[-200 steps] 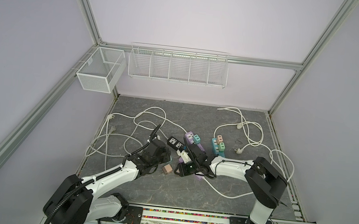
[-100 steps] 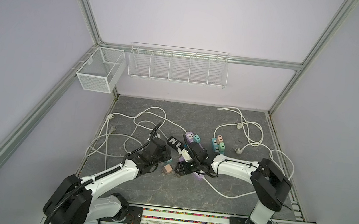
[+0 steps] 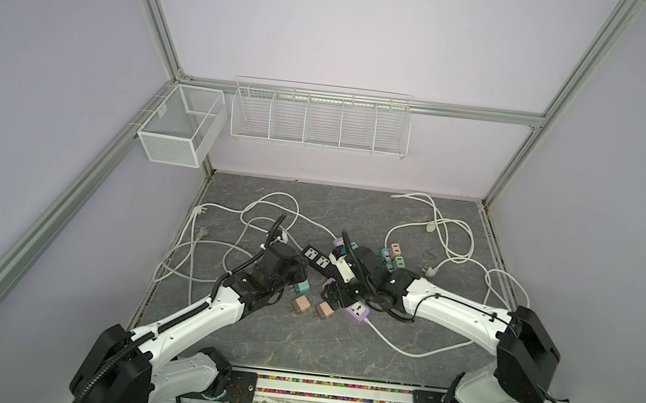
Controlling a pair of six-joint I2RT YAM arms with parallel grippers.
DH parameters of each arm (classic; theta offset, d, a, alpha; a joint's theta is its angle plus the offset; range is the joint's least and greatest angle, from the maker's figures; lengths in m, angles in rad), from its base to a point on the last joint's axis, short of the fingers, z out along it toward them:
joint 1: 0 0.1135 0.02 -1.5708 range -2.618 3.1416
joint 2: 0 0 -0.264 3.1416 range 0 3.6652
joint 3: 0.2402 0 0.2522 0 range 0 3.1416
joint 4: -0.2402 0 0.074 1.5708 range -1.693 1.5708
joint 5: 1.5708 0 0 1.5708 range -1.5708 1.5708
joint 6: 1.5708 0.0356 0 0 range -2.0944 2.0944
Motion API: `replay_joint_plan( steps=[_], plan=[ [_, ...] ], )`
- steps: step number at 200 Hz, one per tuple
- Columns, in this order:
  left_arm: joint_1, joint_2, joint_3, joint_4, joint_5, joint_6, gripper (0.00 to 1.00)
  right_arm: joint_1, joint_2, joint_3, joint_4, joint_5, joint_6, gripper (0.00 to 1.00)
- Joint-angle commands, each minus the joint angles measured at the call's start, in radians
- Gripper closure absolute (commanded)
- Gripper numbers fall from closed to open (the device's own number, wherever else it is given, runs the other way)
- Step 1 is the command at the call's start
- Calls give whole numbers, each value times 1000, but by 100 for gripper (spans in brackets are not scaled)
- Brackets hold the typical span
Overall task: Pull the plug off the socket
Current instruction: 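Move both grippers back to the purple strip with the teal adapter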
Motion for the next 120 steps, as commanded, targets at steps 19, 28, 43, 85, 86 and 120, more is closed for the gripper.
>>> replay_joint_plan(
  steps=[19, 28, 43, 85, 86, 120],
  plan=[
    [8, 42, 77, 16, 20, 34, 53, -49, -98, 29, -74, 130, -95, 4],
    [8, 60, 90, 26, 32, 32, 52, -68, -112, 36, -86, 136, -100, 3],
    [9, 97, 113, 38, 46, 25, 51, -98, -133, 41, -89, 147, -123, 0],
    [11, 233, 191, 75, 109, 11, 50, -171, -126, 90, -134, 198, -168, 7],
    [11, 236, 193, 76, 110, 10, 50, -174, -124, 91, -134, 199, -169, 7],
    [12, 359, 261, 105, 170, -13, 49, -220, -98, 98, -116, 197, -156, 11]
  ],
)
